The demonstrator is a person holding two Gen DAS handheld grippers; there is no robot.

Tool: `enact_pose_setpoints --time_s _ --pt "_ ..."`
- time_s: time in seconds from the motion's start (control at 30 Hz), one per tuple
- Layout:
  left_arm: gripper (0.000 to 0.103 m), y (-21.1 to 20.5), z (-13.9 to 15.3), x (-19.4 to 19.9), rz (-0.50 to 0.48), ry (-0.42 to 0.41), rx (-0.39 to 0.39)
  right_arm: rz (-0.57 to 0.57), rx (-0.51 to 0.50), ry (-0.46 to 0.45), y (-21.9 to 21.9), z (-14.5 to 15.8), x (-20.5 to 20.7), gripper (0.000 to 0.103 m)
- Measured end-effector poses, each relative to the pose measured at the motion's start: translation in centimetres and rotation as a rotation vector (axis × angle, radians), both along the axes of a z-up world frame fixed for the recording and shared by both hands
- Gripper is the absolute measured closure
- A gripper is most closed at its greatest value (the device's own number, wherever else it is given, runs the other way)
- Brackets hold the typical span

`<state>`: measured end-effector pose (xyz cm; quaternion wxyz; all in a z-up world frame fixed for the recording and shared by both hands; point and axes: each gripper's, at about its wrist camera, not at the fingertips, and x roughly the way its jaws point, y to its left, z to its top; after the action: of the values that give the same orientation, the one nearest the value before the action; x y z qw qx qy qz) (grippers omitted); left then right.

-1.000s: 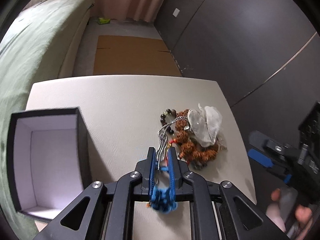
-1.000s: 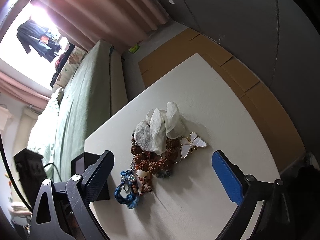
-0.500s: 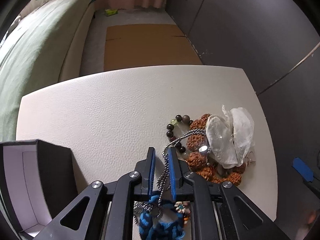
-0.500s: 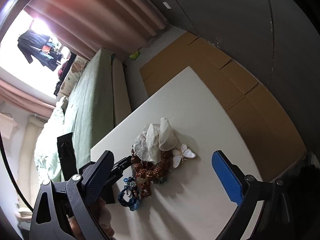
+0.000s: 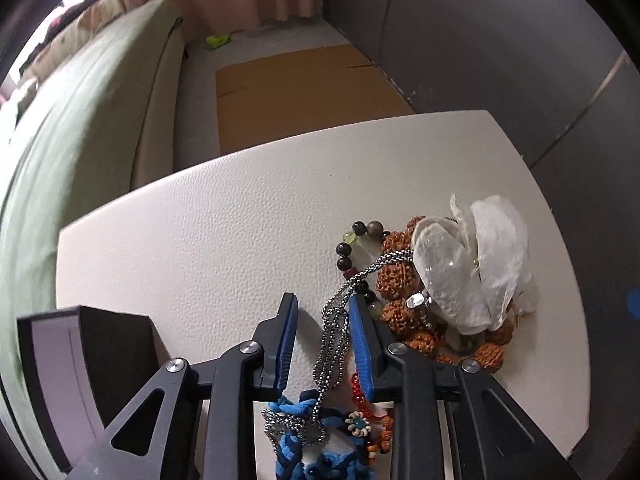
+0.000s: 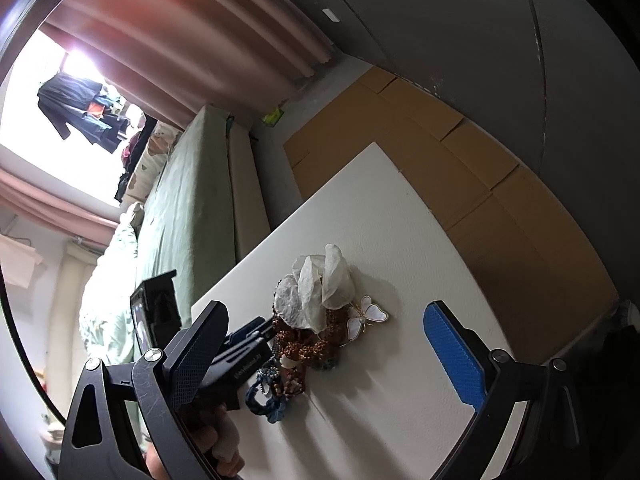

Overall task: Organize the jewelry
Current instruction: 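Lift the silver chain with the left tool, pulling it free of the pile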

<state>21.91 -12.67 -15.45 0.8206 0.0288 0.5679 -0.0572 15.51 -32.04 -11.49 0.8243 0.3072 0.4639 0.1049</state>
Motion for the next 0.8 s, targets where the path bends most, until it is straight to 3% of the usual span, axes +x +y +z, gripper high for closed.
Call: enact_pose_setpoints --time_s 0.07,0.13,0.17,0.4,0.53,0.67,0.73,0.8 --pt "0.093 0.3 0.0 -0.1 -0.006 -0.007 0.012 0.004 0.003 0.003 0.2 -0.1 0.1 0.003" --pt "0.094 0.9 0.1 0.0 0.003 0.010 -0.027 0.013 0.005 0.009 0.3 -0.2 0.4 0.003" --pt "0.102 1.3 0.3 -0.1 0.007 0.010 -0.036 0.016 0.004 0.014 0.5 -0.4 0.5 0.003" --pt "0.103 3.9 2.9 -1.2 0.035 -0.042 -0.040 0.045 0.002 0.043 1.9 -1.8 1.9 0.003" --pt "0.103 4.5 4.7 -1.8 0.024 -0.070 -0.068 0.065 -0.008 0.058 3.0 -2.6 2.7 0.011" --pt "0.103 4.1 4.3 -1.2 0.022 -0.033 -0.078 0.061 -0.019 0.091 3.4 -4.0 3.4 0.011" --pt "0.091 3.5 3.4 -0.9 0.023 0.006 -0.058 0.069 -0.026 0.101 3.7 -4.4 3.5 0.011" --pt "0.047 3.3 2.8 -0.8 0.026 0.023 -0.062 0.075 -0.030 0.109 3.9 -4.7 3.7 0.011"
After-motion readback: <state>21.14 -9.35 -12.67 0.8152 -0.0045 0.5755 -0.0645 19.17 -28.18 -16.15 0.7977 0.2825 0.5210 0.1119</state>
